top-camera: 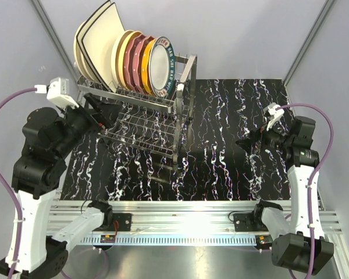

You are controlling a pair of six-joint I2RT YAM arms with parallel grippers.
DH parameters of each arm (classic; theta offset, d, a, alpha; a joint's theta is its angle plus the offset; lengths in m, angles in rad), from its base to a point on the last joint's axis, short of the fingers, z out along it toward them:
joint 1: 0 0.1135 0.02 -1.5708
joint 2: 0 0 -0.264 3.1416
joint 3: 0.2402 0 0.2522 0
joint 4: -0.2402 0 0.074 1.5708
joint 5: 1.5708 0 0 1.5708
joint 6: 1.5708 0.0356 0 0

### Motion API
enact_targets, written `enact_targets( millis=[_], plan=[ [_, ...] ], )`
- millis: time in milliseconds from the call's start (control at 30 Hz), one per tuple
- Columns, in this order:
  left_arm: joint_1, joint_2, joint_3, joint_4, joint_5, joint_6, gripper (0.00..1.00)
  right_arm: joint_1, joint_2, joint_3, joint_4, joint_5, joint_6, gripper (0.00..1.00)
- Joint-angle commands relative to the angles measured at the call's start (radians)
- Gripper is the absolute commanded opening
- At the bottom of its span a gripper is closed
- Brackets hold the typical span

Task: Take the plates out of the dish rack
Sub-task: Grab a plate with the left arm

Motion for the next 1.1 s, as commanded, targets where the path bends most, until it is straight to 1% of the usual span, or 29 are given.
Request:
enact_targets(
  millis=[0,67,100,167,200,267,400,633,900,1067],
  plan=[
    [-0.064,0.06,0.082,0.011,0.013,-0.023,0.89,0.003,-0.01,-0.001,0.024,-0.027,-0.012,1.0],
    [-0.109,0.086,0.117,0.02,-0.033,-0.023,0.87,0.003,-0.009,-0.003,0.025,-0.028,-0.012,1.0],
    [-0.165,0.113,0.129,0.023,-0.047,-0.021,0.87,0.003,-0.009,-0.001,0.025,-0.028,-0.012,1.0],
    [-0.227,0.161,0.175,0.028,-0.141,-0.012,0.87,0.003,-0.009,-0.004,0.024,-0.028,-0.013,0.99],
    [-0.282,0.181,0.191,0.028,-0.168,-0.007,0.87,0.003,-0.01,-0.006,0.022,-0.028,-0.015,1.0],
    [-0.339,0.242,0.247,0.025,-0.238,0.01,0.87,0.003,-0.01,-0.006,0.022,-0.03,-0.016,1.0],
    [-0.381,0.348,0.338,0.029,-0.286,0.031,0.87,0.003,-0.013,-0.006,0.016,-0.03,-0.025,1.0],
    [-0.424,0.495,0.459,0.045,-0.324,0.063,0.81,0.003,-0.02,-0.004,0.01,-0.022,-0.035,1.0],
    [-0.453,0.56,0.516,0.049,-0.439,0.118,0.77,0.003,-0.024,-0.004,0.006,-0.021,-0.039,1.0],
    [-0.467,0.591,0.525,0.046,-0.478,0.145,0.77,0.003,-0.021,-0.003,0.002,-0.021,-0.041,1.0]
  ],
)
